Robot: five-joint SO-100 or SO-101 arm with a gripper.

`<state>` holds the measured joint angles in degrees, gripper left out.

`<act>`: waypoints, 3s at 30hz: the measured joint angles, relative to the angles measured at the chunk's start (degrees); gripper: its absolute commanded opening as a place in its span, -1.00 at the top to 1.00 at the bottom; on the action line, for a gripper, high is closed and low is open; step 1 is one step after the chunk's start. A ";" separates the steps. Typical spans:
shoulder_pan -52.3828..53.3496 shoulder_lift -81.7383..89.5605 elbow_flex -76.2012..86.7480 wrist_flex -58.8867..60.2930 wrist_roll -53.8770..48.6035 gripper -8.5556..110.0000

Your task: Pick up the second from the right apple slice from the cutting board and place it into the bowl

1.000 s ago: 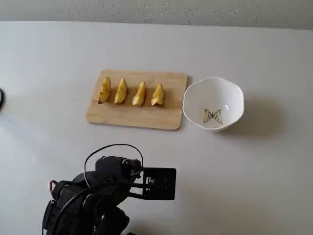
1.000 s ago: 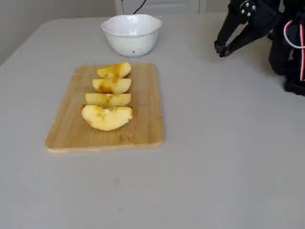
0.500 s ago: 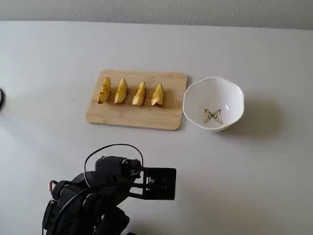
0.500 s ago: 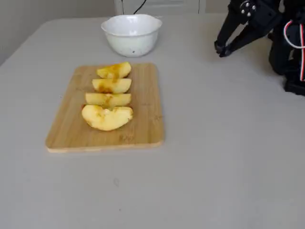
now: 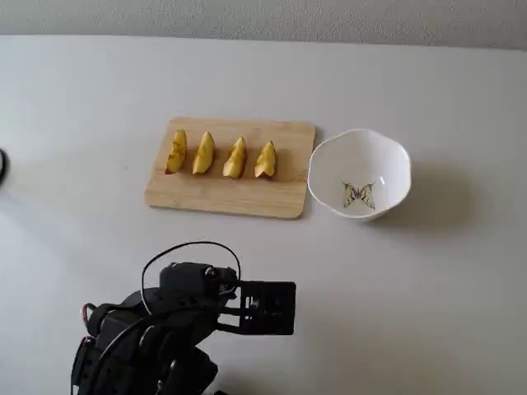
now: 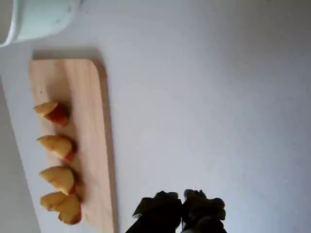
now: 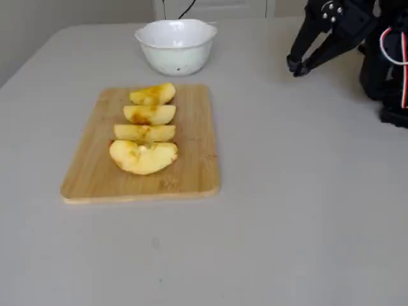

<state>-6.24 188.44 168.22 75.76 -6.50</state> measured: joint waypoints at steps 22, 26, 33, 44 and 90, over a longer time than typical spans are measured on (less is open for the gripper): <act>-3.78 -1.23 -5.01 -4.39 -30.23 0.83; -5.63 -13.89 -16.79 -6.15 -37.53 0.77; -8.79 -47.46 -43.33 -1.41 -44.91 0.51; -14.85 -107.93 -107.14 15.56 -47.29 0.31; -12.48 -142.29 -132.80 14.15 -50.54 0.33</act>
<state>-18.72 46.14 35.42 89.91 -57.04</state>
